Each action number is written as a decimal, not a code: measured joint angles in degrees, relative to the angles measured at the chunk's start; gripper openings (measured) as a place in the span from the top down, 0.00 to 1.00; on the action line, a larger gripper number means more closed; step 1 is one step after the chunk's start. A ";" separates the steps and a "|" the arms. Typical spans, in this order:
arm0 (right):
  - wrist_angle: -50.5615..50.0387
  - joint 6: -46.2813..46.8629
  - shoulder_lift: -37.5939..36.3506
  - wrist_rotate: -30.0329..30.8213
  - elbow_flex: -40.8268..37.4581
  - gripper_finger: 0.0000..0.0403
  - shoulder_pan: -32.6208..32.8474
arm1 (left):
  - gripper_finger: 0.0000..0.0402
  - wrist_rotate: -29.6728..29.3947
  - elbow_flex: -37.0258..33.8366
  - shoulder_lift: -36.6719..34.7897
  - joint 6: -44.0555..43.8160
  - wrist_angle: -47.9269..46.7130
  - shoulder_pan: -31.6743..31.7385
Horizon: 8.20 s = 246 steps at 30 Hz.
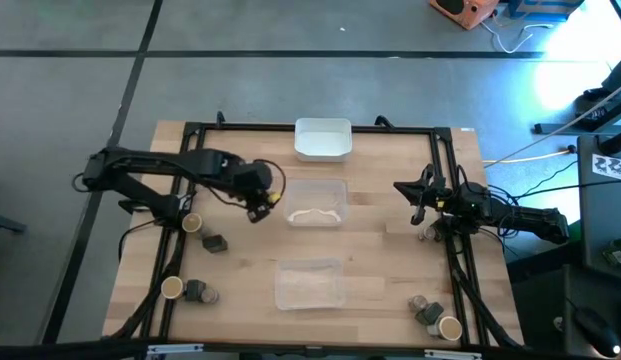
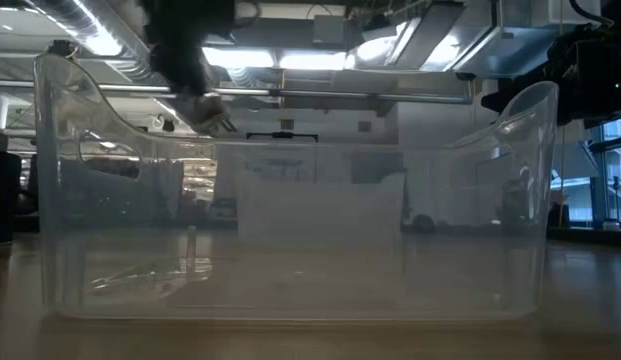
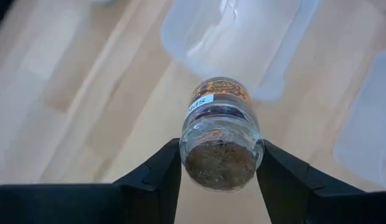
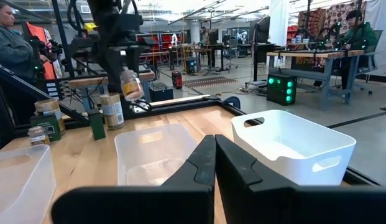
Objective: Sort spices by type
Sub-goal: Put the top left small brown seasoning bottle into the top transparent bin, then put the top left black seasoning can into the white bin
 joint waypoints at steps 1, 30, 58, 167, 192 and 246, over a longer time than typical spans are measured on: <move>0.01 0.00 -0.02 0.00 0.00 0.97 0.00 | 0.59 -0.24 0.94 1.61 1.66 0.89 0.20; 0.04 -0.02 -0.02 0.62 0.00 0.97 0.00 | 0.59 -0.05 19.77 38.40 22.58 0.62 6.29; 0.01 -0.02 -0.02 0.63 0.00 0.97 0.00 | 0.42 0.02 28.33 38.42 18.56 -11.40 5.73; -0.11 -0.26 0.16 0.55 0.02 0.97 0.00 | 0.69 4.94 -5.69 0.28 -9.81 -11.84 -11.27; 2.41 -5.93 0.48 1.63 -0.02 0.97 0.00 | 0.68 -5.27 8.23 4.88 15.53 9.25 11.99; 0.04 -12.04 0.48 7.41 0.04 0.97 0.00 | 0.68 1.38 44.84 48.08 21.71 2.30 31.97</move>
